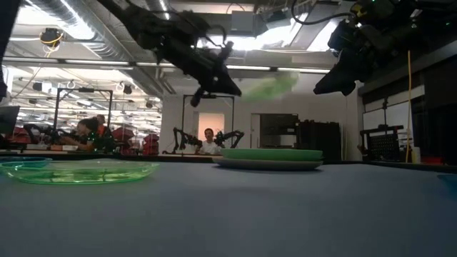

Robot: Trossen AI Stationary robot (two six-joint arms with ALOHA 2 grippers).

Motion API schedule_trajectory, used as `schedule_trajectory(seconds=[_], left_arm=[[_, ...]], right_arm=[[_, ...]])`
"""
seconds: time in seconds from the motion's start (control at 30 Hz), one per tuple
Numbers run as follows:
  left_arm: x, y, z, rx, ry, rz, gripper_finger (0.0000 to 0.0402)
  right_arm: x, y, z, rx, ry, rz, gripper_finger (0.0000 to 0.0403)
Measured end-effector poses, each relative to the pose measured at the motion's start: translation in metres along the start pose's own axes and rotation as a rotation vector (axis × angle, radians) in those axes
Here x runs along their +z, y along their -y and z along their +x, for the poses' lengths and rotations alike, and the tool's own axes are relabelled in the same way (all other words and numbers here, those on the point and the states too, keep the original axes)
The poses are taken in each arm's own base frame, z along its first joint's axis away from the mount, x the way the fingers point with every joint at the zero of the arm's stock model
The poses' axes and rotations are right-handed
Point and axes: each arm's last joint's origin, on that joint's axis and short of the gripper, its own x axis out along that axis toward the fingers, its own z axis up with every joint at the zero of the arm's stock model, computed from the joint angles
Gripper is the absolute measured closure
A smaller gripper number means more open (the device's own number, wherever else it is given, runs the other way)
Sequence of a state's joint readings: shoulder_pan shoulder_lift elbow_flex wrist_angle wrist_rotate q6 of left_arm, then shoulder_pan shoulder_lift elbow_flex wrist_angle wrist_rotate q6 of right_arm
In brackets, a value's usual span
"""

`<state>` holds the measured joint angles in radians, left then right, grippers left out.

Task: Stack plastic plates
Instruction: Stack the small green plate on the medium white plate

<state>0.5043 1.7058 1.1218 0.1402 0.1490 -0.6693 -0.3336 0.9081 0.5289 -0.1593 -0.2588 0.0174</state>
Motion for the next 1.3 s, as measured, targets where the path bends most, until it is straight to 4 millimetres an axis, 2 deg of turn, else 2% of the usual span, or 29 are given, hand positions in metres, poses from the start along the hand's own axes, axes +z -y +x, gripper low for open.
schedule_trajectory(seconds=[0.23,0.47,0.7,1.1,1.3], left_arm=[[-0.003,-0.024,0.041,0.050,-0.056,-0.030,0.0401],[-0.014,-0.040,0.065,0.084,-0.102,-0.048,0.0401],[-0.021,-0.048,0.072,0.113,-0.120,-0.053,0.0401],[-0.030,-0.055,0.070,0.241,-0.168,-0.053,0.0401],[-0.031,-0.056,0.069,0.249,-0.175,-0.052,0.0401]], right_arm=[[0.000,0.000,0.000,0.000,0.000,0.000,0.0313],[0.000,0.000,0.000,0.000,0.000,0.000,0.0313],[0.000,0.000,0.000,0.000,0.000,0.000,0.0313],[0.000,0.000,0.000,0.000,0.000,0.000,0.0313],[0.000,0.000,0.000,0.000,0.000,0.000,0.0313]])
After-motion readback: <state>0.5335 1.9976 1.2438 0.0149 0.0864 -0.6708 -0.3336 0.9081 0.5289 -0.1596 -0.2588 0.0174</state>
